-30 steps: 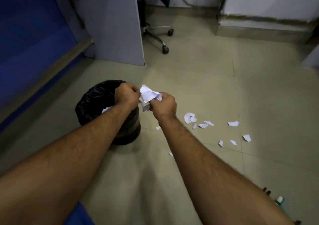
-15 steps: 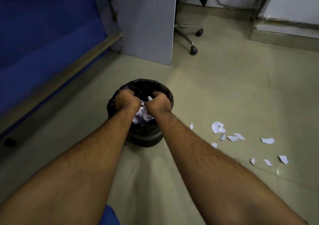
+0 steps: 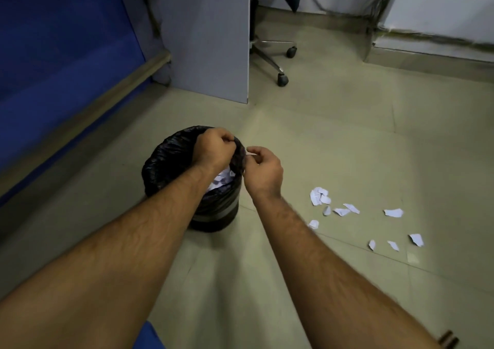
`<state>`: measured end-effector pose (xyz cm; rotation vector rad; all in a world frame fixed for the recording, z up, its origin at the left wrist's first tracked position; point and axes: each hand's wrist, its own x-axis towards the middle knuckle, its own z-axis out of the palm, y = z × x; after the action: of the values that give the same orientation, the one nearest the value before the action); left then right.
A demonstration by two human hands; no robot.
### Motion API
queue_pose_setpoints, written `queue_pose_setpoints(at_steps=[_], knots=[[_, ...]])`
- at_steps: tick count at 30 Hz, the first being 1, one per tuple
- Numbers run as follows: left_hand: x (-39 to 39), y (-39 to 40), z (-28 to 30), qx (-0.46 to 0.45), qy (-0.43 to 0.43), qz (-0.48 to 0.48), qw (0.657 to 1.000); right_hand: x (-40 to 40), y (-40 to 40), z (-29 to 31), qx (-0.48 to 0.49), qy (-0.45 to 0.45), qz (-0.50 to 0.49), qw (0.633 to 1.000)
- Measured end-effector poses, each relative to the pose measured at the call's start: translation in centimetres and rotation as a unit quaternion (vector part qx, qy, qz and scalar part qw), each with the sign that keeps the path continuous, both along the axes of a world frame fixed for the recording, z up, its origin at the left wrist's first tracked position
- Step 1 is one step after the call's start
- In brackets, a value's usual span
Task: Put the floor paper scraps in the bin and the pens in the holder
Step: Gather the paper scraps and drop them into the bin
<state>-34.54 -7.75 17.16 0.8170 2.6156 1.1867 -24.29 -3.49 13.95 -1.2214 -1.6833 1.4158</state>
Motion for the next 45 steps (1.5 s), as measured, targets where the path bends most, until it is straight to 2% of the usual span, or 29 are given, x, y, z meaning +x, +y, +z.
queue_pose_setpoints(at_steps=[5, 9, 12, 14, 17, 20, 24, 26, 29, 33, 36, 38, 43, 45], knots=[[5.6, 4.7, -2.0, -0.027, 0.0, -0.109, 0.994, 5.7, 3.8, -2.9, -0.011, 0.026, -0.088, 0.996], [11.9, 8.7, -7.4, -0.063, -0.06, -0.142, 0.986, 11.7, 6.8, -7.2, -0.014, 0.006, -0.13, 0.991], [16.8, 10.5, -13.3, -0.098, -0.097, -0.196, 0.971, 17.3, 8.5, -11.9, 0.014, -0.069, -0.143, 0.987], [20.2, 11.4, -17.3, -0.132, -0.094, -0.252, 0.954, 21.9, 9.1, -16.4, 0.071, -0.14, -0.152, 0.976], [24.1, 12.2, -21.7, -0.173, -0.044, -0.343, 0.922, 27.9, 9.3, -22.3, 0.161, -0.274, -0.173, 0.932], [27.5, 14.4, -24.3, -0.18, 0.03, -0.427, 0.886, 32.4, 10.8, -25.6, 0.202, -0.331, -0.204, 0.899], [31.0, 18.3, -26.3, -0.147, 0.121, -0.475, 0.859, 36.0, 13.3, -28.0, 0.181, -0.42, -0.271, 0.847], [32.4, 20.1, -27.3, -0.128, 0.163, -0.493, 0.845, 36.1, 13.7, -28.8, 0.155, -0.469, -0.263, 0.829], [34.5, 23.2, -27.9, -0.104, 0.202, -0.521, 0.822, 36.0, 14.1, -29.2, 0.139, -0.506, -0.231, 0.819], [36.2, 27.8, -27.9, -0.106, 0.189, -0.574, 0.79, 36.3, 14.4, -29.2, 0.125, -0.525, -0.217, 0.813], [36.9, 29.4, -29.0, -0.129, 0.249, -0.636, 0.719, 36.3, 14.4, -28.9, 0.122, -0.524, -0.209, 0.817], [35.9, 28.8, -29.7, -0.159, 0.292, -0.642, 0.692, 36.4, 14.4, -28.7, 0.116, -0.522, -0.205, 0.82], [31.1, 21.8, -29.9, -0.14, 0.389, -0.558, 0.719, 36.4, 14.2, -28.6, 0.11, -0.534, -0.208, 0.812], [30.4, 20.9, -29.5, -0.106, 0.396, -0.522, 0.748, 36.3, 14.1, -28.6, 0.109, -0.535, -0.211, 0.811]])
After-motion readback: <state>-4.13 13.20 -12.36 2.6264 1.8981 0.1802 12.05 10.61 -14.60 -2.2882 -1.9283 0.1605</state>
